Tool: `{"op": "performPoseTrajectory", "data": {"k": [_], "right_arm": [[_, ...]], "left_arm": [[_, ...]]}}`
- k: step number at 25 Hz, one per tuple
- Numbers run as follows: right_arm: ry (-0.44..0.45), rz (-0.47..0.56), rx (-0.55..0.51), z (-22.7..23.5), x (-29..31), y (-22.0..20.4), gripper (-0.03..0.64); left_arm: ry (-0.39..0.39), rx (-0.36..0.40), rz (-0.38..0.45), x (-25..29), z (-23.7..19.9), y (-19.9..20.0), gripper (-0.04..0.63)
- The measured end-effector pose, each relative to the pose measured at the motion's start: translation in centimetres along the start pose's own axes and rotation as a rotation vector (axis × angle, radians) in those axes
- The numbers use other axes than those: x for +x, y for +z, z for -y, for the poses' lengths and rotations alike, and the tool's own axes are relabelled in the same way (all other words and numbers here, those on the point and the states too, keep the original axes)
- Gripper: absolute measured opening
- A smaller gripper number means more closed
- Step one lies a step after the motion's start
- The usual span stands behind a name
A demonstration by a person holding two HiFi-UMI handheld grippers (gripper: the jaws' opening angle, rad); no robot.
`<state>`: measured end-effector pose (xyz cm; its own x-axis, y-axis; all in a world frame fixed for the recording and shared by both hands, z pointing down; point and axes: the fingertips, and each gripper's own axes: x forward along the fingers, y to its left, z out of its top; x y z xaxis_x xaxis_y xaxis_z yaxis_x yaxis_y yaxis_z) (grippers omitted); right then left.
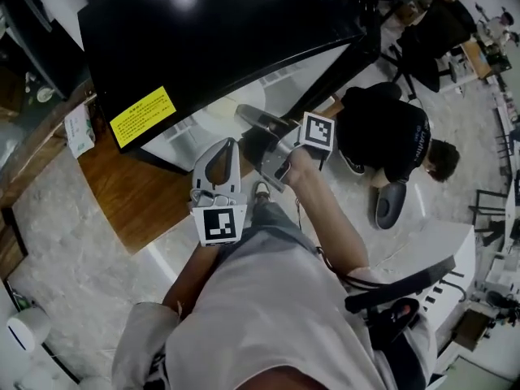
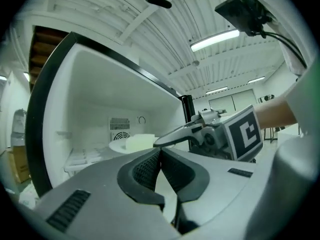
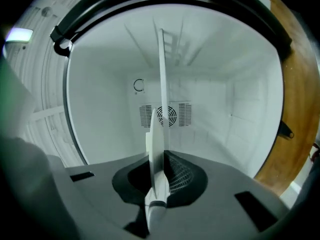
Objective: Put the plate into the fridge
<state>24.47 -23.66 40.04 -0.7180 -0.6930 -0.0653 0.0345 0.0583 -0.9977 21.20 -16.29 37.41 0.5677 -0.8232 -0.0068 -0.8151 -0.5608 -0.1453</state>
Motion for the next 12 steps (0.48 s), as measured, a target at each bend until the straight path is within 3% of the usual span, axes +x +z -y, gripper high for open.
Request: {"op": "performPoseTrajectory", "data": {"k": [5, 12], "right_arm": [[-0.020, -0.070, -0.006, 0.0, 0.9, 1.5, 0.034], [0.005, -0.178, -0.014, 0.0, 1.1, 2.0, 0.034]], "left_arm": [[0.047, 0.035, -0.002, 2.1, 0.7, 0.7, 0.018], [0.042, 0.048, -0.026, 5.2, 2.9, 0.2, 0.018]]}}
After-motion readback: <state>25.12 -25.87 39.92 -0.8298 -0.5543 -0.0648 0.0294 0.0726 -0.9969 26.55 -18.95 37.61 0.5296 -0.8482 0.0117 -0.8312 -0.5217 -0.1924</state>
